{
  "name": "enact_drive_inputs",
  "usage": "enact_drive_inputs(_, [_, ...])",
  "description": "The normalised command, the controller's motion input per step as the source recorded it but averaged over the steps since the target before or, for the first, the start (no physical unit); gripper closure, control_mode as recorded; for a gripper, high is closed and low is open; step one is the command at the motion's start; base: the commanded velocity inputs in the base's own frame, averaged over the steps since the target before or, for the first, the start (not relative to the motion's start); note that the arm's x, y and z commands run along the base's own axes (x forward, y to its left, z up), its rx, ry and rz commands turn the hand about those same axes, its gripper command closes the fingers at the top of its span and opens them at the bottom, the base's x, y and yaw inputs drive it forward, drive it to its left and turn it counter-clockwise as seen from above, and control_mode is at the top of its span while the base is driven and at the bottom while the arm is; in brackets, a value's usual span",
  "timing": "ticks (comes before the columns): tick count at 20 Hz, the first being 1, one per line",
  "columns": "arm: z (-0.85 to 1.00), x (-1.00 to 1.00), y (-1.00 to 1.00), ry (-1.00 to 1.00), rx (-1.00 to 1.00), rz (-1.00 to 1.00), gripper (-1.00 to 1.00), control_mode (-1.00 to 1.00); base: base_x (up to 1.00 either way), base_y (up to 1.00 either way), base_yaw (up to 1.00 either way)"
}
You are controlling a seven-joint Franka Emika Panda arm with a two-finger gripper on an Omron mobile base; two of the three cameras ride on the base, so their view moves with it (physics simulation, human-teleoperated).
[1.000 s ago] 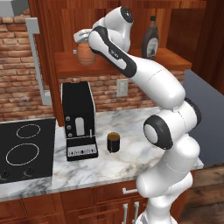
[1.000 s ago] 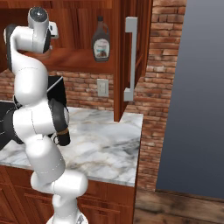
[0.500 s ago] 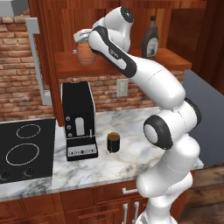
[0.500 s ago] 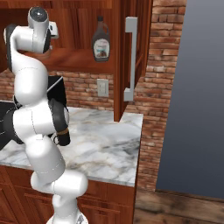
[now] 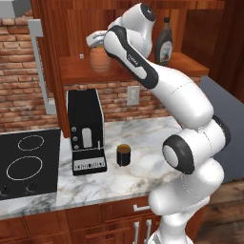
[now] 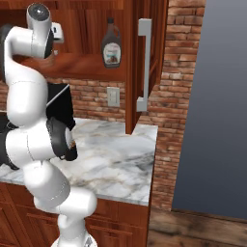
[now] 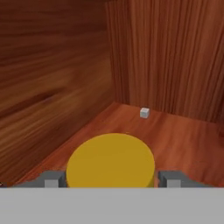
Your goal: Pick the syrup bottle and honey bottle from the cabinet and place them next to the mug.
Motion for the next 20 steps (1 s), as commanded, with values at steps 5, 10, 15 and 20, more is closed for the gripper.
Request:
enact_drive_inputs(5, [0.0, -0.73, -0.3, -0.02, 0.02, -0.01, 1.0, -1.0, 0.0, 0.0, 0.0])
enact_drive_inputs(10, [0.0, -0.92, -0.37, -0.06, 0.06, -0.01, 1.0, -1.0, 0.0, 0.0, 0.0])
enact_drive_inputs(15, [-0.02, -1.0, -0.41, -0.05, 0.07, -0.02, 1.0, -1.0, 0.0, 0.0, 0.0])
enact_drive_inputs(20, [-0.07, -1.0, -0.41, -0.03, 0.08, -0.01, 1.0, -1.0, 0.0, 0.0, 0.0])
